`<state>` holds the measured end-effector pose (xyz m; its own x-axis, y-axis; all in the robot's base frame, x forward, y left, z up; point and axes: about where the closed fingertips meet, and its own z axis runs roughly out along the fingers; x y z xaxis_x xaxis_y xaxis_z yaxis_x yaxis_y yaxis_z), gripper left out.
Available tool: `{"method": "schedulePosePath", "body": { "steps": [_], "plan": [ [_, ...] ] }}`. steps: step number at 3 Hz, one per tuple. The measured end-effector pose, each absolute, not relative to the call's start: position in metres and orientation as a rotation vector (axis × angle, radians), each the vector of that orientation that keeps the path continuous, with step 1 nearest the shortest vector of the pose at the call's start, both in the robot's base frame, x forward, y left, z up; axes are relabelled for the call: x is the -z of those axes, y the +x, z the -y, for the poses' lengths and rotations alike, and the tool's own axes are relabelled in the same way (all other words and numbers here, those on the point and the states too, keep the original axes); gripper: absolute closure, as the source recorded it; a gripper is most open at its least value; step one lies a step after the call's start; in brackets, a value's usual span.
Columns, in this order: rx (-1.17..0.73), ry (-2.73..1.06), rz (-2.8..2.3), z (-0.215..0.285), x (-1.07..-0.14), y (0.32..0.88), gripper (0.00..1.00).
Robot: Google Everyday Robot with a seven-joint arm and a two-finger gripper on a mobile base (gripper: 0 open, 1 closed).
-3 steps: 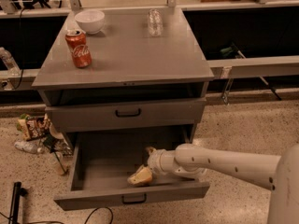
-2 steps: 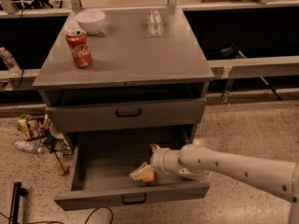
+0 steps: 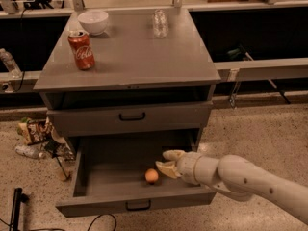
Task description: Place orange into middle drawer
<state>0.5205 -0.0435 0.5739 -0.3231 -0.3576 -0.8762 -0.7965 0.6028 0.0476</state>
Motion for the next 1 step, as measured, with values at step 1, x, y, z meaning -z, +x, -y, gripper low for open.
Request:
{"method": "schedulePosePath", "body": {
  "steps": [1],
  "plan": [
    [-0.526, -0.851, -1.934, 0.0893, -0.5894, 0.5161, 0.61]
  ]
}}
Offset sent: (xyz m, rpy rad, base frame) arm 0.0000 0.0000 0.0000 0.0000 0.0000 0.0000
